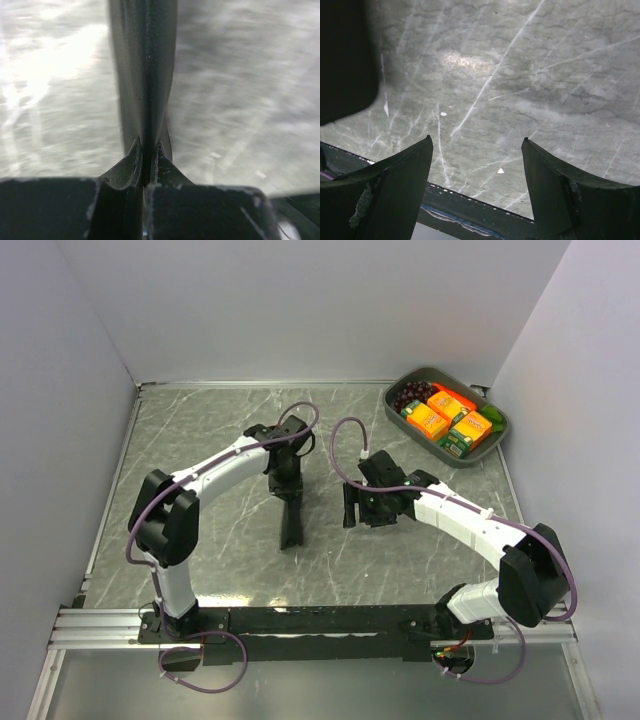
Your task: Sort the hair-cutting tools
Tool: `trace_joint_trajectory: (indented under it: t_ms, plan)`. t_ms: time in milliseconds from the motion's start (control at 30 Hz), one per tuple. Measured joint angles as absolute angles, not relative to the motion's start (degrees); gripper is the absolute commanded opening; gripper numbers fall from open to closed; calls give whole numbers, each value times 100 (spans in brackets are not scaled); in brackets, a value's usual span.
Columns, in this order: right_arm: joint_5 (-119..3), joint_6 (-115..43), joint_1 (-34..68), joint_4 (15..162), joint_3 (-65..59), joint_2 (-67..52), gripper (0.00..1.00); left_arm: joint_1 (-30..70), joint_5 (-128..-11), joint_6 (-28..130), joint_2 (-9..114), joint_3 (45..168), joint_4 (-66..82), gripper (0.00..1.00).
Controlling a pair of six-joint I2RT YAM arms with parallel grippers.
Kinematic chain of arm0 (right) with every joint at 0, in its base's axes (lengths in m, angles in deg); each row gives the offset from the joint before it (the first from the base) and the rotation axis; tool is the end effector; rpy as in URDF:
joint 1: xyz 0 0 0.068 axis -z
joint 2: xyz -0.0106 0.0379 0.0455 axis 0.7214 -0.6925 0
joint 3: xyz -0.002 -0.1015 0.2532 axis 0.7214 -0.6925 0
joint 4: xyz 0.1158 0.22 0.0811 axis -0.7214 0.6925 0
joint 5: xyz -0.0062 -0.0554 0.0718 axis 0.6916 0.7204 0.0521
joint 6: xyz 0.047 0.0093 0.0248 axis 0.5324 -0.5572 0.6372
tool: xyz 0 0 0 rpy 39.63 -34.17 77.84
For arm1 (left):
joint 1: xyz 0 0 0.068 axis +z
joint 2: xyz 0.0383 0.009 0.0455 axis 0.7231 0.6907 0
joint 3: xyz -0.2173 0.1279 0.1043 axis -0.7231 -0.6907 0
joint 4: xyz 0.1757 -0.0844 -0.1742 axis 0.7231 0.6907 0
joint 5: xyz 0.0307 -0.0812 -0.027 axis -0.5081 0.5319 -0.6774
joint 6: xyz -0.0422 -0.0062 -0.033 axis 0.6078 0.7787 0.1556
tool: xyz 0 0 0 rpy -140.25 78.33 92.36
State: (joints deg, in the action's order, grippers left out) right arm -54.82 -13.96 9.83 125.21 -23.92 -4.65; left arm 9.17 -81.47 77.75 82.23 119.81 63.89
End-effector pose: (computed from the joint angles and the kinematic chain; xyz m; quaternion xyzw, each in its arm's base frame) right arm 0.2144 0.1611 0.2333 -0.0722 0.9643 0.1677 0.1918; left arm 0.2980 -0.2228 0.2360 -0.0169 0.9892 -0.0621 0.1316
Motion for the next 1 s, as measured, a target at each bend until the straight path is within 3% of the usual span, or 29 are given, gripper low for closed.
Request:
trace_joint_trajectory:
  t_ms: [300, 700, 1000]
  plan:
    - [-5558, -1409, 983, 12492, -2333, -463, 80, 906, -6397, 8057, 7510, 11631, 5198, 1]
    - [-5998, -1291, 1563, 11961, -3118, 512, 86, 1000, -4856, 8470, 6642, 8560, 2503, 1]
    - [-6979, -976, 1659, 10844, -3783, 455, 86, 1046, -4261, 8588, 6841, 8010, 1048, 1]
